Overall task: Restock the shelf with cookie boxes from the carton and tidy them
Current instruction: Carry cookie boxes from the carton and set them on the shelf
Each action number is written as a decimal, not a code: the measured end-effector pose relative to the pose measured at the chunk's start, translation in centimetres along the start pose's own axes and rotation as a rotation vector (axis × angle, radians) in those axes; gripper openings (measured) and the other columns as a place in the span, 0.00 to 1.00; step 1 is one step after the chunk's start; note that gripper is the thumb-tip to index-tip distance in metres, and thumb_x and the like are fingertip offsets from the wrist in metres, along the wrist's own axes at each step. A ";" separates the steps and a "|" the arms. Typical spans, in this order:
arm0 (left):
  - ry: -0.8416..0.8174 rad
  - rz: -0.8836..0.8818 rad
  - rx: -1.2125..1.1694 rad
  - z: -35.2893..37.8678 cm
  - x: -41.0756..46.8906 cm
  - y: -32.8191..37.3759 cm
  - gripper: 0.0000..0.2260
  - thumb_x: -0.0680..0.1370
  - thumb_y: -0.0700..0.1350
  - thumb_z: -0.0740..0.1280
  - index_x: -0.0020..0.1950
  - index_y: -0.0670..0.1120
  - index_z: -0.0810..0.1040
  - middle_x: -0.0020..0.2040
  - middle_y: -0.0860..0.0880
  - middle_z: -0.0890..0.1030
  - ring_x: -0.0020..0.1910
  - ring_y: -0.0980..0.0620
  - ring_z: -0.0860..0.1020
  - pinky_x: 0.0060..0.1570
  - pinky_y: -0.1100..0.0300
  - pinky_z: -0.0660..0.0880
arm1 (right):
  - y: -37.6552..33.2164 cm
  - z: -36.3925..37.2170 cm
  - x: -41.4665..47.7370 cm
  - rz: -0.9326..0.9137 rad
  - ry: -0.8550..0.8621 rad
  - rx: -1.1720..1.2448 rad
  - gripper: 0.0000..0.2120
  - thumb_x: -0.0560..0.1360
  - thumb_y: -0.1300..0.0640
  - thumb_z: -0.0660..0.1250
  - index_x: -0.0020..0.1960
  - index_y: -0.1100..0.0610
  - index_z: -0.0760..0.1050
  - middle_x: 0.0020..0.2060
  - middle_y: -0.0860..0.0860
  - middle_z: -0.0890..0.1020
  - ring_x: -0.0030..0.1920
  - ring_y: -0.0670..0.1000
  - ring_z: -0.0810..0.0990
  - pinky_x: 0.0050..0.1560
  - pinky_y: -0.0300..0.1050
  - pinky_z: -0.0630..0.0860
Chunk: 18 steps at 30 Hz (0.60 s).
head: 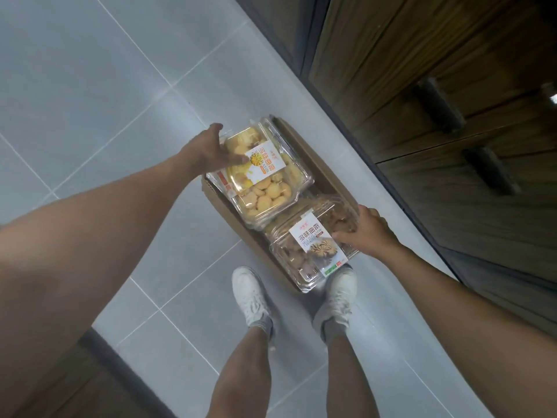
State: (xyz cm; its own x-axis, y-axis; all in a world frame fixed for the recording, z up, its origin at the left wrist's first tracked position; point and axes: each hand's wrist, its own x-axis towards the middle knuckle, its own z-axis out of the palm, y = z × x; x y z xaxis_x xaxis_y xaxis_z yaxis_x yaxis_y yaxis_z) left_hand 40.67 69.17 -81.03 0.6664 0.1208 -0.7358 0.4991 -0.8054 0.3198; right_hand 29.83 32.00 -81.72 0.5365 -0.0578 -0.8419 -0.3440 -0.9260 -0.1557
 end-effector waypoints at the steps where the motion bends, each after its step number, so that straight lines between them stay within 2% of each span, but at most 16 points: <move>1: -0.005 0.000 0.012 0.4 0.3 0.0 0.49 0.72 0.61 0.80 0.83 0.45 0.59 0.77 0.42 0.73 0.73 0.38 0.73 0.69 0.47 0.71 | 0.1 0.2 0.2 0.007 0.007 -0.002 0.53 0.69 0.35 0.77 0.82 0.53 0.55 0.79 0.57 0.64 0.77 0.62 0.66 0.71 0.62 0.72; 4: 0.013 0.002 0.072 0.7 0.7 -0.2 0.42 0.71 0.60 0.80 0.75 0.41 0.66 0.69 0.40 0.78 0.67 0.37 0.77 0.57 0.50 0.72 | 0.2 0.4 0.4 0.019 0.037 0.007 0.50 0.68 0.35 0.78 0.80 0.53 0.59 0.77 0.56 0.67 0.74 0.61 0.70 0.68 0.61 0.74; 6: 0.028 -0.007 0.108 0.4 0.7 -0.1 0.41 0.70 0.61 0.81 0.71 0.40 0.67 0.66 0.39 0.79 0.64 0.37 0.77 0.55 0.49 0.72 | 0.3 0.5 0.5 0.023 0.044 0.034 0.47 0.67 0.36 0.78 0.78 0.52 0.62 0.75 0.56 0.69 0.72 0.60 0.72 0.67 0.61 0.75; 13: -0.037 -0.084 0.082 0.1 0.7 -1.0 0.47 0.65 0.66 0.81 0.70 0.38 0.67 0.65 0.40 0.79 0.55 0.42 0.76 0.50 0.49 0.74 | 0.1 0.9 0.8 0.019 0.068 0.083 0.40 0.70 0.41 0.79 0.75 0.51 0.65 0.73 0.54 0.71 0.69 0.59 0.75 0.63 0.58 0.77; 16: -0.099 -0.099 0.044 -0.3 0.3 -1.2 0.53 0.56 0.73 0.77 0.68 0.39 0.71 0.63 0.41 0.81 0.57 0.39 0.80 0.54 0.45 0.80 | 0.1 1.0 1.0 0.014 0.063 0.095 0.40 0.71 0.42 0.79 0.75 0.52 0.64 0.73 0.54 0.71 0.69 0.59 0.75 0.64 0.58 0.77; 18: -0.119 -0.102 0.017 -0.3 0.0 -1.4 0.55 0.54 0.74 0.75 0.69 0.39 0.71 0.63 0.41 0.81 0.60 0.39 0.80 0.59 0.43 0.80 | 0.0 0.9 1.1 0.006 0.056 0.104 0.40 0.71 0.43 0.79 0.75 0.51 0.64 0.74 0.54 0.71 0.70 0.59 0.74 0.64 0.58 0.77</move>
State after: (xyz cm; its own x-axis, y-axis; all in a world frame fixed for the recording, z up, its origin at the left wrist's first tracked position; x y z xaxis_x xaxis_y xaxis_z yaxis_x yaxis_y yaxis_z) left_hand 40.14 70.43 -81.25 0.5418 0.1337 -0.8298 0.5506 -0.8025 0.2301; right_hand 29.70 32.24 -83.15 0.5754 -0.0864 -0.8133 -0.4235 -0.8822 -0.2060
